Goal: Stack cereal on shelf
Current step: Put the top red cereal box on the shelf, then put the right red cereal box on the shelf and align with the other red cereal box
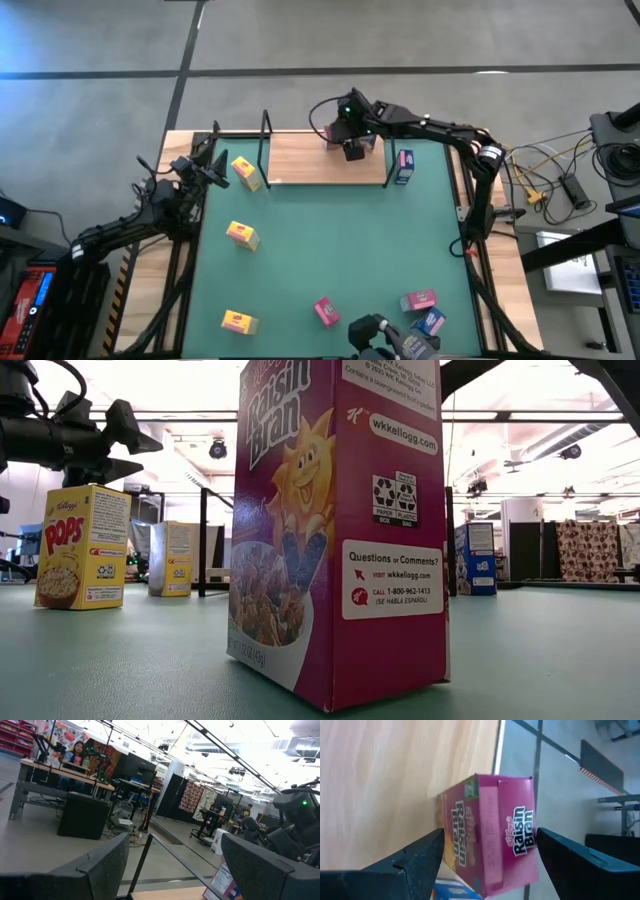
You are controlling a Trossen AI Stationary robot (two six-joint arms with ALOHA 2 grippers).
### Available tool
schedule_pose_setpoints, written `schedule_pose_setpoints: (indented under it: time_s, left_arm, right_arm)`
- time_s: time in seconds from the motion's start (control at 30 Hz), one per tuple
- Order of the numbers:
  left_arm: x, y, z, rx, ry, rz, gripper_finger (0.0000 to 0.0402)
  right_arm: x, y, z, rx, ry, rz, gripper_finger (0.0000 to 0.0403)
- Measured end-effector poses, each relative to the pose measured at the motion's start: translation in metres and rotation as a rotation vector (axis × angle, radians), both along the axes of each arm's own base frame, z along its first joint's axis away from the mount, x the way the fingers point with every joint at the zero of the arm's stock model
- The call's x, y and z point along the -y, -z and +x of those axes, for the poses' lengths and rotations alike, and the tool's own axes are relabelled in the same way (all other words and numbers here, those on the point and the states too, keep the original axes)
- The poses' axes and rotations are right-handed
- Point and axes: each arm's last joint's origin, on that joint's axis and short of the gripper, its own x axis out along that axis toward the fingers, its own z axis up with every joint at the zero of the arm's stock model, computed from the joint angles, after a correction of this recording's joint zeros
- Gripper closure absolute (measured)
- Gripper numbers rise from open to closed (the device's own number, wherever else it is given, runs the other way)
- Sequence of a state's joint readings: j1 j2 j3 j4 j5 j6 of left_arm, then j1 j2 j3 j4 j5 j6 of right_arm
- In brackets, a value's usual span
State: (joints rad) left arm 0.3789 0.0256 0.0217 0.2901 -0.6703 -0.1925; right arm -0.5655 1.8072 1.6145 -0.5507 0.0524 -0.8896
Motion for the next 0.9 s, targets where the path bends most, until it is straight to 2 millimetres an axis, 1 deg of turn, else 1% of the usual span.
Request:
schedule_pose_setpoints:
  time_s: [0.23,0.4,0.53,0.67,0.83,0.9]
  left_arm:
    - [0.000,0.000,0.000,0.001,0.000,0.000,0.0102]
    - [0.000,0.000,0.000,0.000,0.001,0.000,0.0102]
    - [0.000,0.000,0.000,0.000,0.000,0.000,0.0102]
    - [0.000,0.000,0.000,0.000,0.000,0.000,0.0102]
    - [0.000,0.000,0.000,0.000,0.000,0.000,0.0102]
    - [0.000,0.000,0.000,0.000,0.000,0.000,0.0102]
  right_arm:
    - [-0.002,-0.017,0.002,0.010,-0.007,-0.008,0.0099]
    - [-0.015,-0.030,0.005,-0.024,0.036,0.027,0.0099]
    - [-0.035,-0.034,0.004,-0.085,0.106,0.082,0.0101]
    - [-0.058,-0.036,0.003,-0.120,0.169,0.163,0.0105]
    - [-0.097,-0.038,0.004,-0.156,0.229,0.265,0.0106]
    - [-0.113,-0.037,0.004,-0.175,0.278,0.309,0.0106]
